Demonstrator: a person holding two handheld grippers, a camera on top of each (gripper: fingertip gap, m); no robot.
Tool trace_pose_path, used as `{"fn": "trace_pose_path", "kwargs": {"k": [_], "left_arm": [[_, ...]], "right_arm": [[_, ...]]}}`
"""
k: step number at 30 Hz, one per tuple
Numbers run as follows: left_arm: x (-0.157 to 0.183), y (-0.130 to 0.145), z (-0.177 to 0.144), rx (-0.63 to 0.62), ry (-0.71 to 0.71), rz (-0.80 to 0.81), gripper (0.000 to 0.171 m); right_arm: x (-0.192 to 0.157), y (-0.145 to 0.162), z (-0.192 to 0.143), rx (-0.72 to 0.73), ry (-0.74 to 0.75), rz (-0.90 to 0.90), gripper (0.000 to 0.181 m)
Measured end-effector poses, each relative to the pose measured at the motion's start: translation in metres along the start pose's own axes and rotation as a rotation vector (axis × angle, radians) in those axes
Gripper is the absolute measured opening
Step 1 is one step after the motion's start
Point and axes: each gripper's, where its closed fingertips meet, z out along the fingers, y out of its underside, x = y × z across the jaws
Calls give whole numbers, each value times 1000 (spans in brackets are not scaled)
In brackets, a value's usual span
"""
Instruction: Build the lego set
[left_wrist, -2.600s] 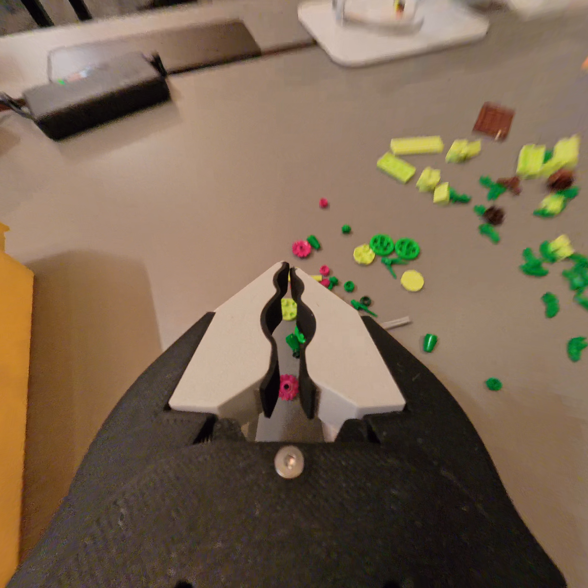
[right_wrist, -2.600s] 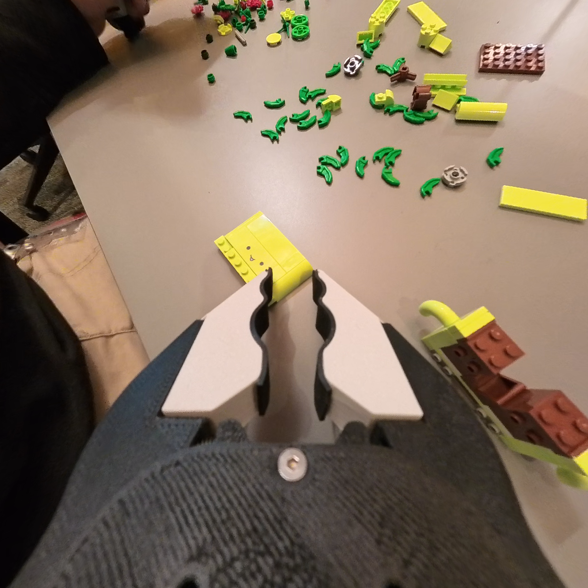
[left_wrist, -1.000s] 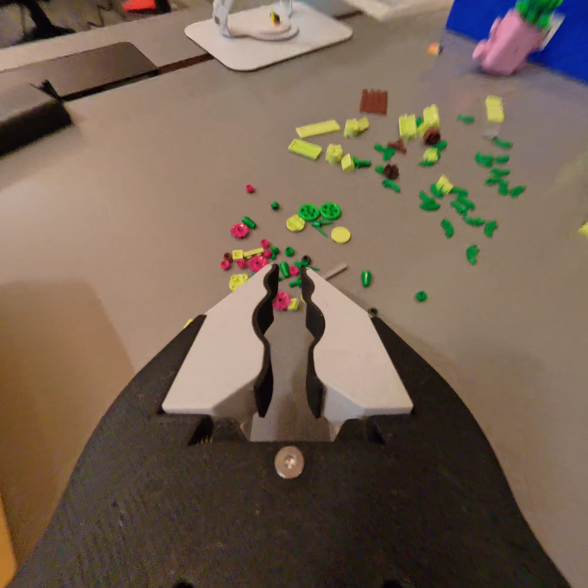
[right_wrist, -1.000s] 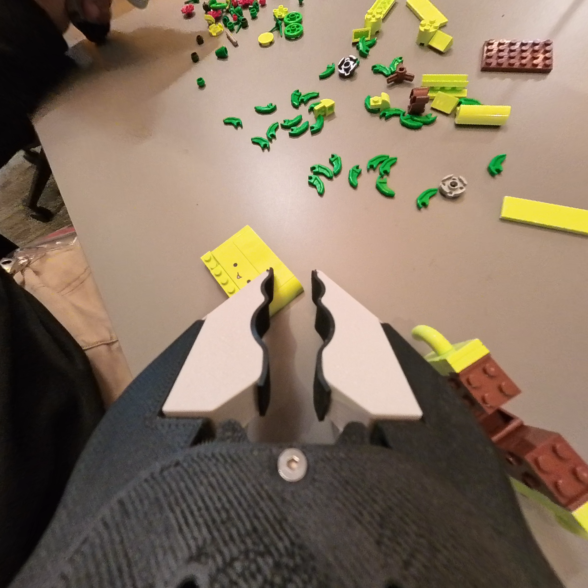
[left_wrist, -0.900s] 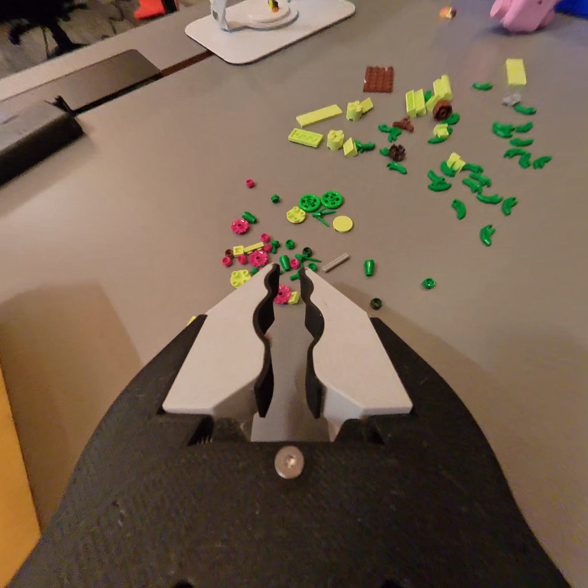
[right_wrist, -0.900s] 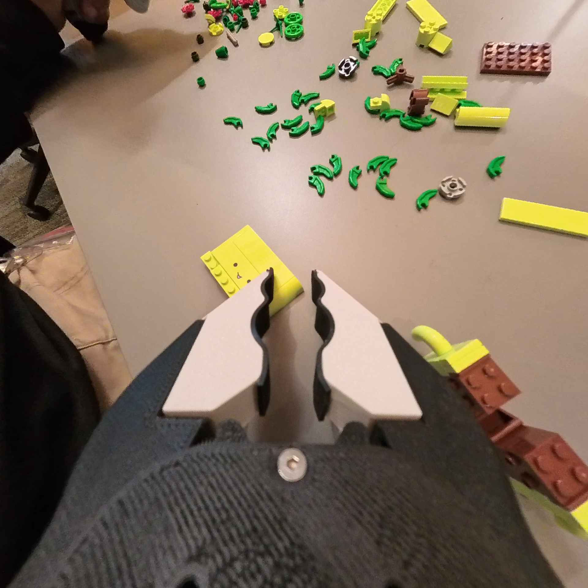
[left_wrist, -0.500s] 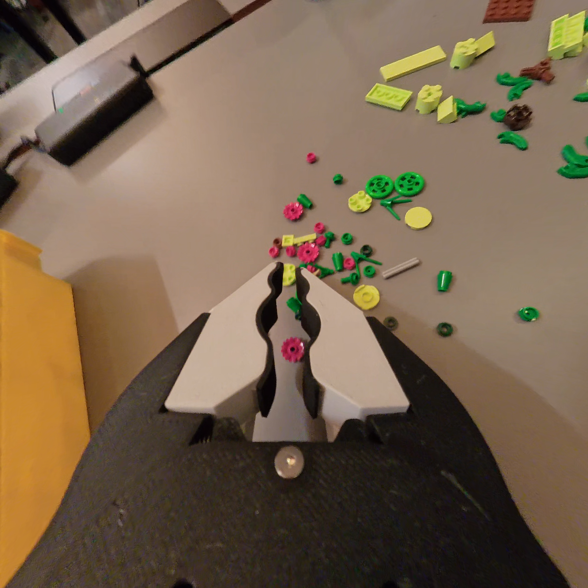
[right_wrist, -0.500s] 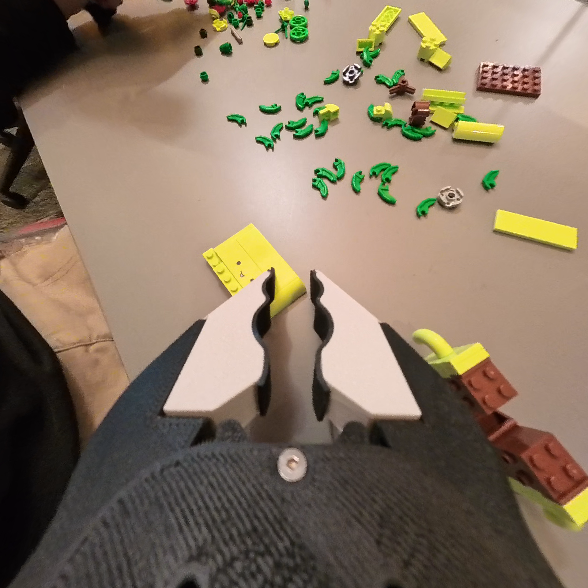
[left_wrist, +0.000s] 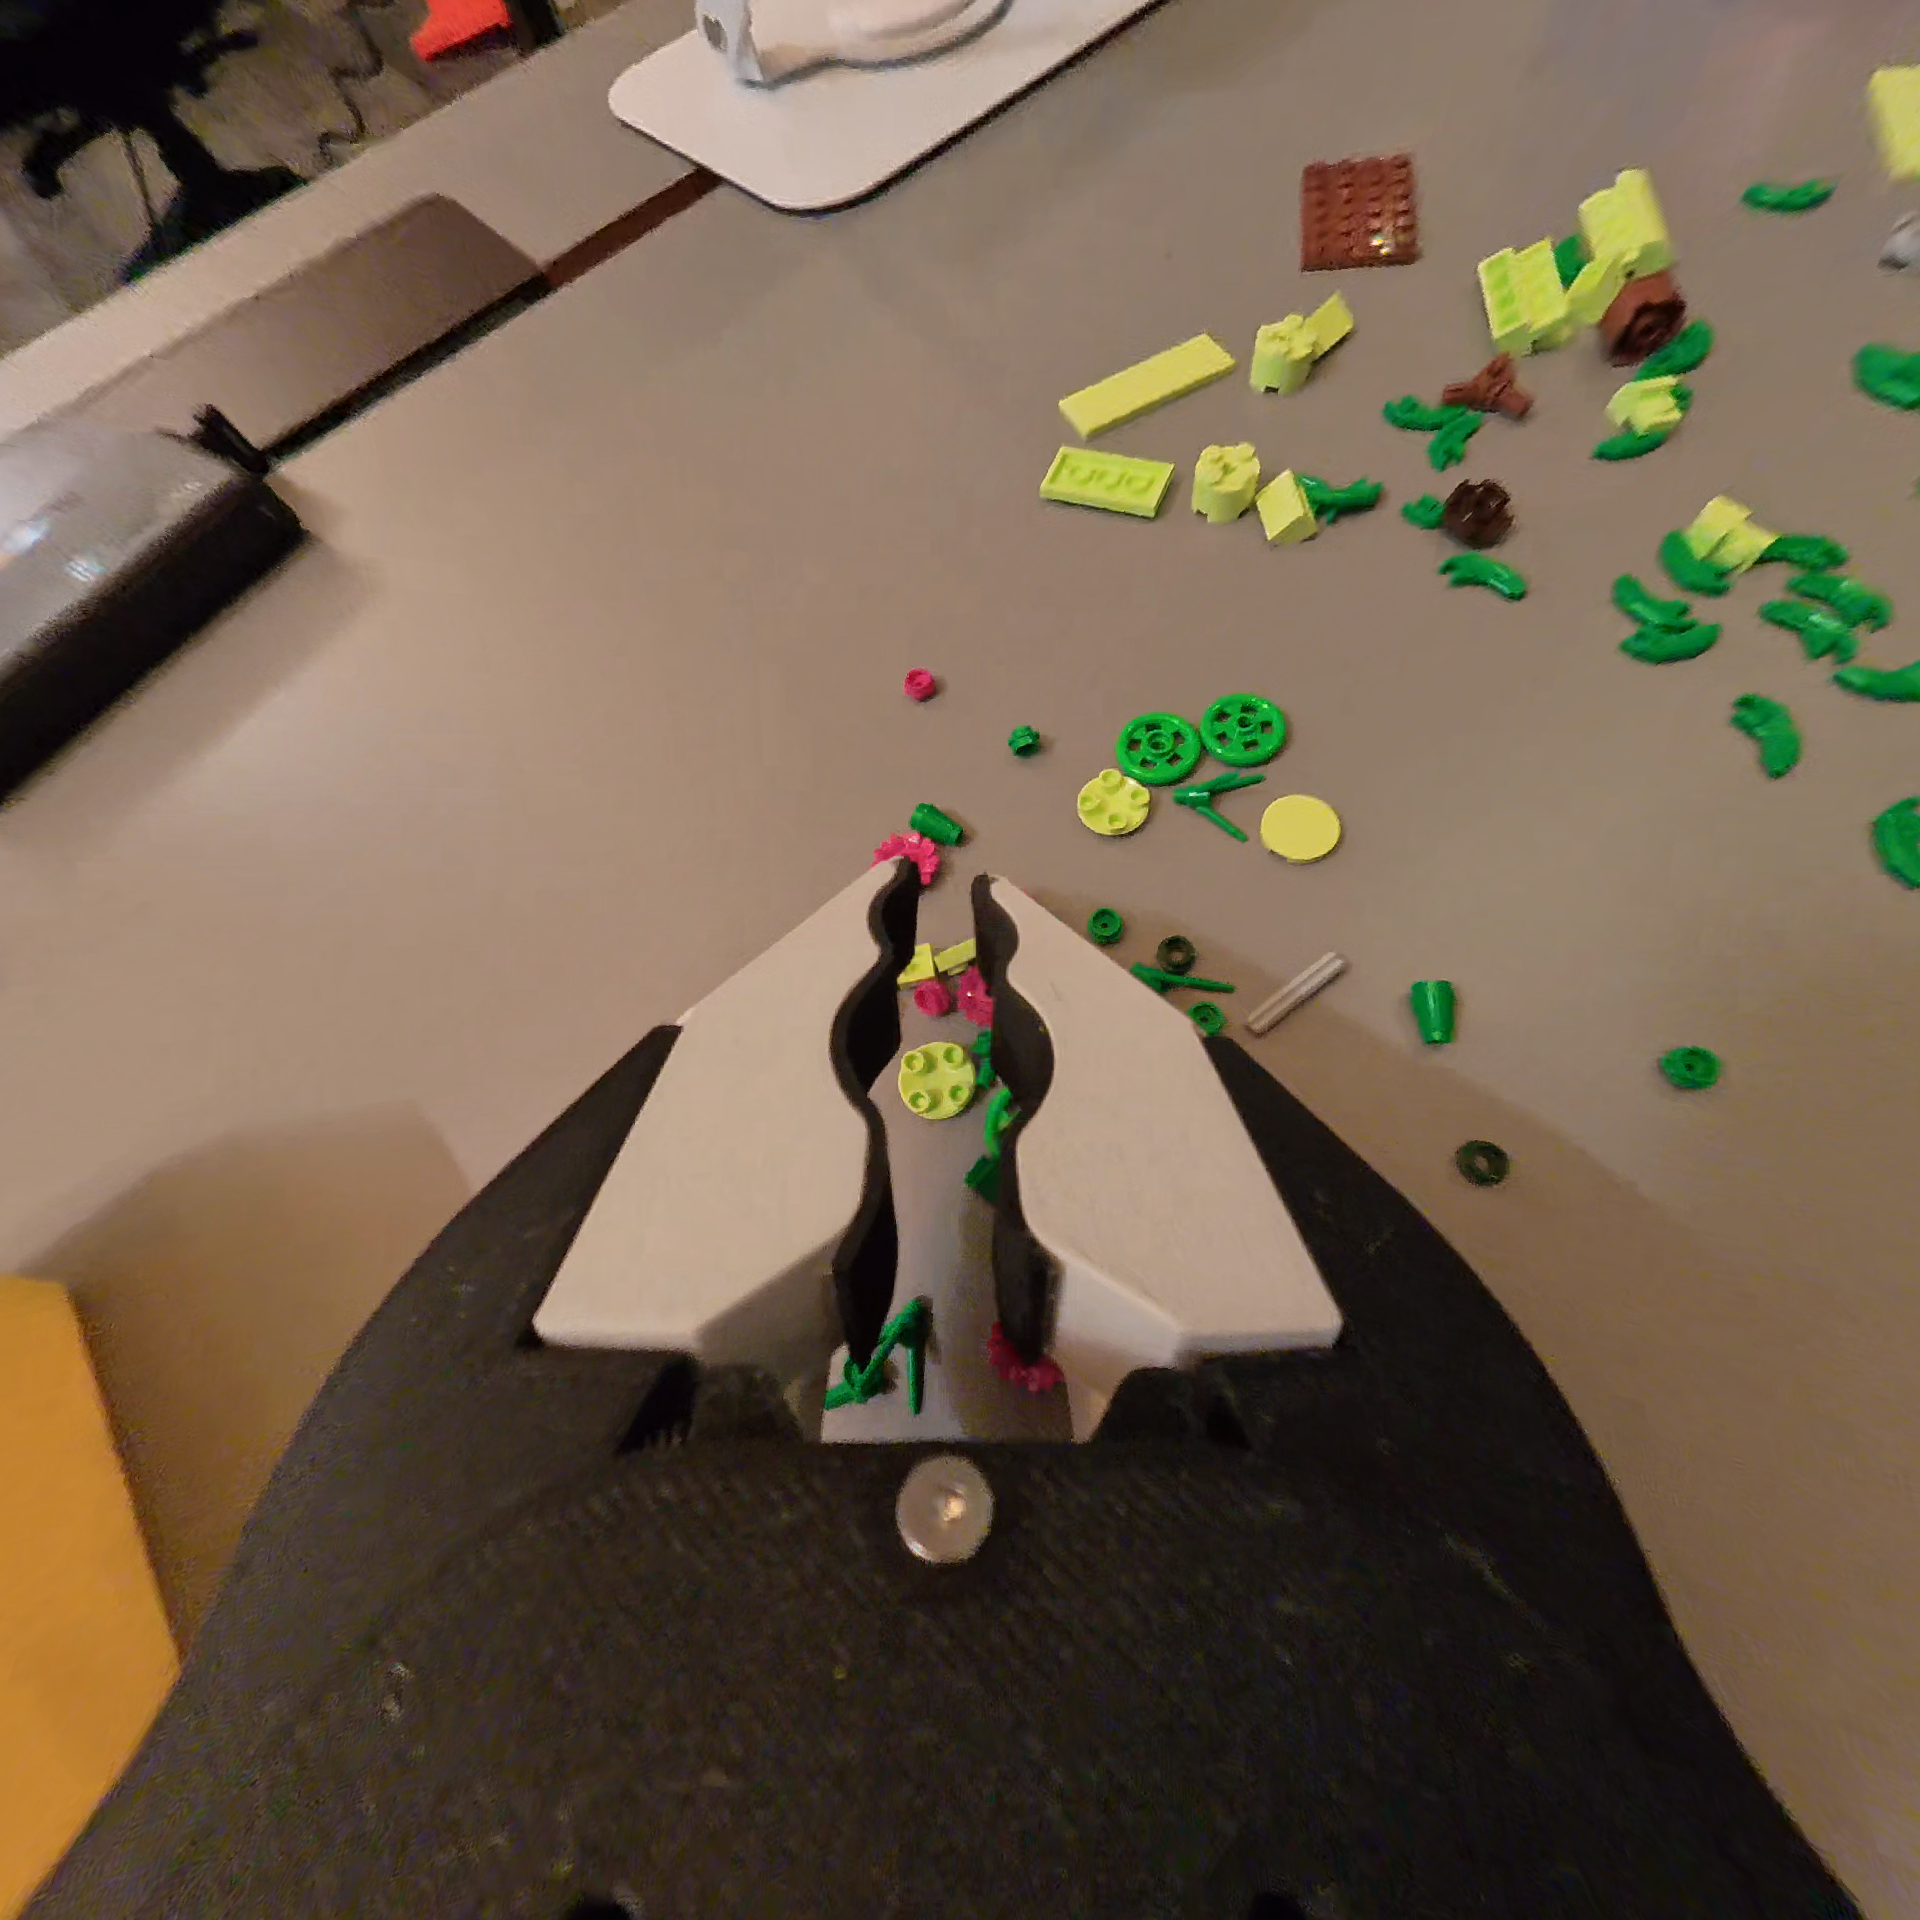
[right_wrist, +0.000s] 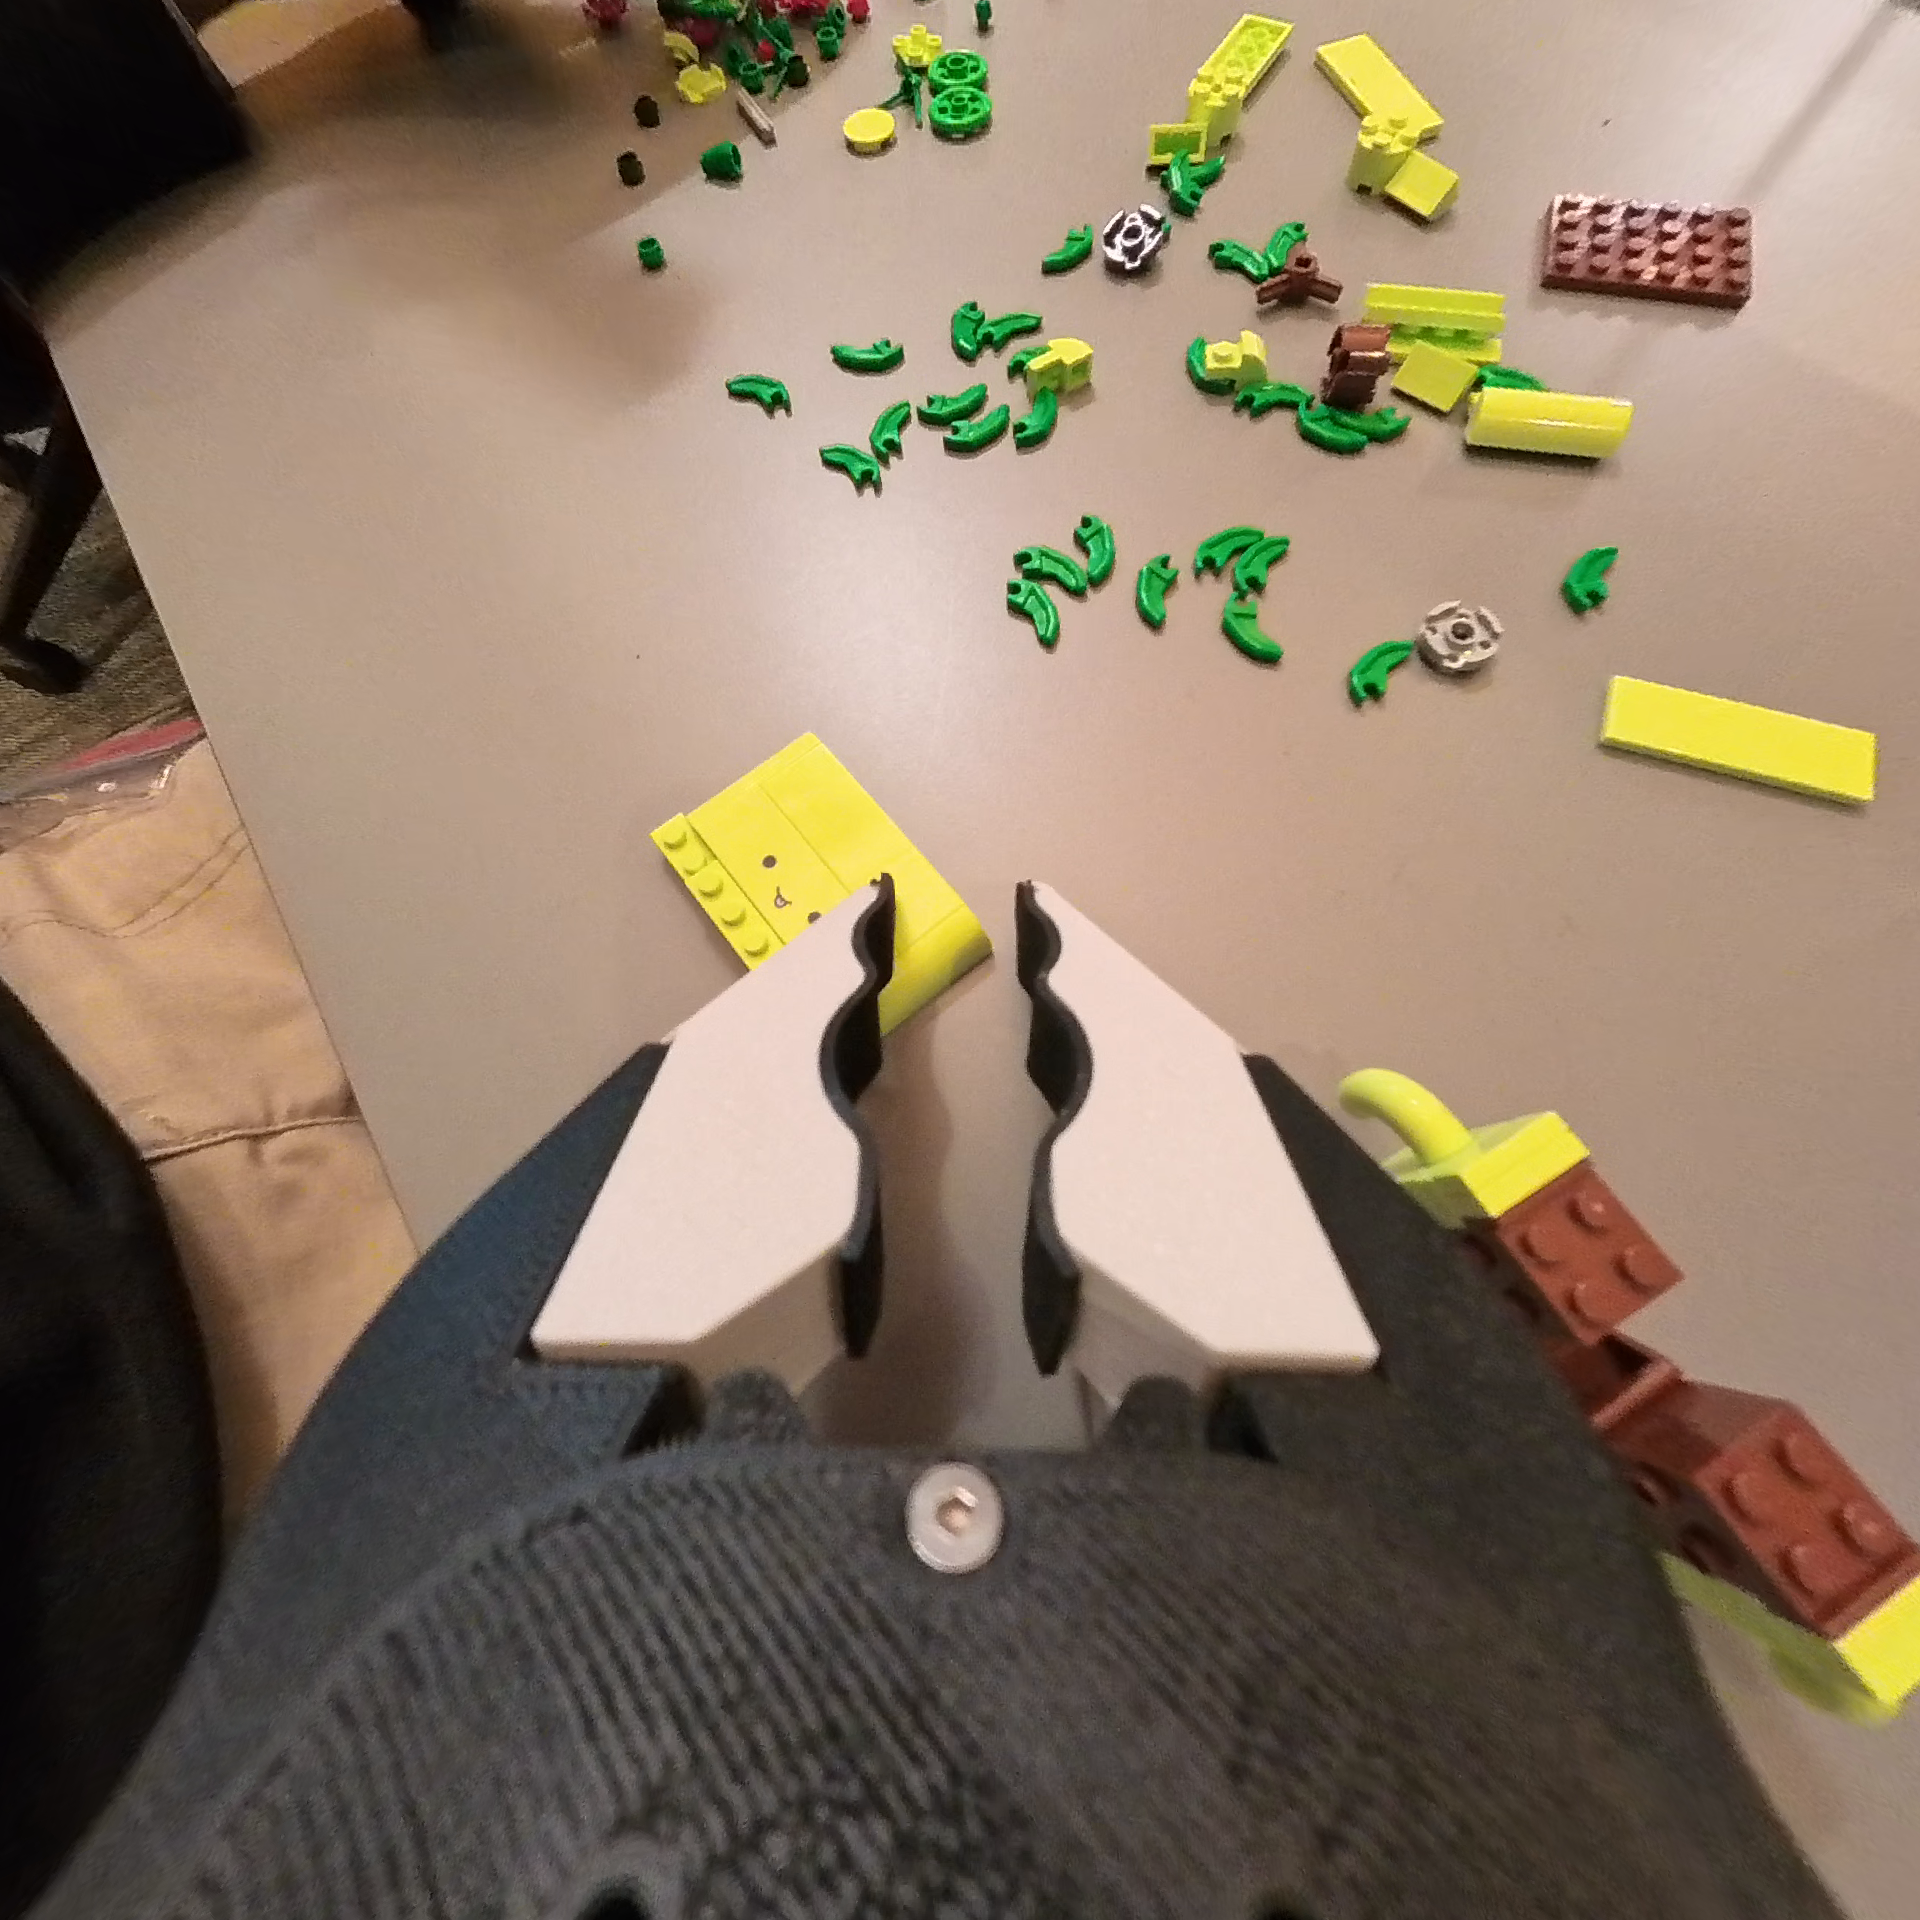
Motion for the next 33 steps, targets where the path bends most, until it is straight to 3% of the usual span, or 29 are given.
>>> {"fn": "trace_pose_path", "kwargs": {"k": [6, 15, 23, 28, 33], "left_arm": [[5, 13, 9, -101, 16, 21, 13], [3, 20, 13, -155, -8, 27, 3], [-6, 1, -3, 3, 12, -95, 0], [15, -14, -20, 138, 174, -248, 1], [32, -16, -16, 120, 236, -329, 3]], "right_arm": [[0, 0, 0, -2, -18, 24, 21], [-1, 0, 0, -1, -11, 6, 21], [-1, 0, 0, -1, -12, 3, 20], [-1, 0, 0, -2, -18, 11, 21], [-1, 1, 0, -3, -25, 18, 21]]}}
